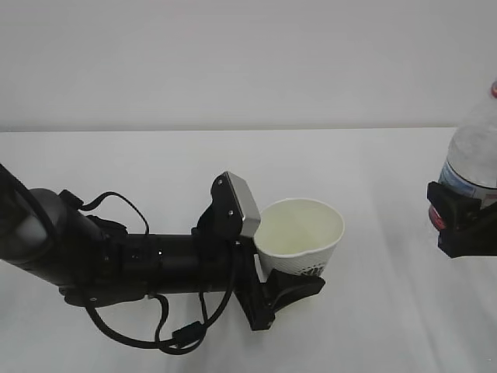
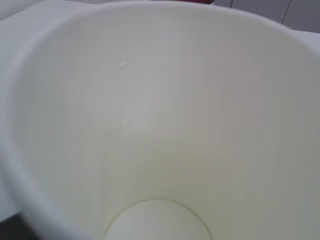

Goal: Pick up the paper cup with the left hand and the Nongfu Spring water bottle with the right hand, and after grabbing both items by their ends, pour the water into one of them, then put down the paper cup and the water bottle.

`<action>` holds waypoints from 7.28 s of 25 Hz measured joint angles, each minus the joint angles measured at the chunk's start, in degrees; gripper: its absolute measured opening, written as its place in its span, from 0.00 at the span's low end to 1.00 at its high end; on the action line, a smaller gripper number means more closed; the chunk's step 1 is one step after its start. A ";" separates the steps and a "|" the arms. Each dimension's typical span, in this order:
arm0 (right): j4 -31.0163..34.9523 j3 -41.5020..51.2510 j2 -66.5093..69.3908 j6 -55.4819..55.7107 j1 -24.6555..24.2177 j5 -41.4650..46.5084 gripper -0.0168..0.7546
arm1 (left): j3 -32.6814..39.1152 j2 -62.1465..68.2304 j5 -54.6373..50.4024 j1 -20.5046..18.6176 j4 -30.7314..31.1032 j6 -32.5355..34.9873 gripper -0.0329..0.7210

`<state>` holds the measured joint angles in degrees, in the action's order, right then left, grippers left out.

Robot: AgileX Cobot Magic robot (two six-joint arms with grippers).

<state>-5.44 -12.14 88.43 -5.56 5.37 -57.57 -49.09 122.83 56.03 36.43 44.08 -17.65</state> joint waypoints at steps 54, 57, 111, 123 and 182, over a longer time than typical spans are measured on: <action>-1.08 -0.13 0.00 -31.87 0.00 -3.72 0.66 | -3.92 0.11 3.78 5.24 3.23 -4.93 0.76; -1.09 -0.13 0.00 -33.93 0.00 -3.72 0.66 | -3.92 0.11 4.15 6.15 3.23 -5.18 0.76; -2.81 -0.13 0.00 -41.74 0.00 -3.72 0.66 | -3.92 0.11 2.55 6.59 2.49 -5.30 0.73; -2.81 -0.13 0.00 -45.95 0.00 -3.72 0.66 | -3.92 0.11 2.55 6.59 2.49 -5.30 0.75; -2.81 -0.13 0.00 -64.11 0.00 -3.72 0.66 | -3.92 0.11 2.42 6.59 2.73 -5.30 0.77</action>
<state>-8.25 -12.27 88.43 -69.67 5.37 -61.29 -53.01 122.94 58.45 43.02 46.81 -22.96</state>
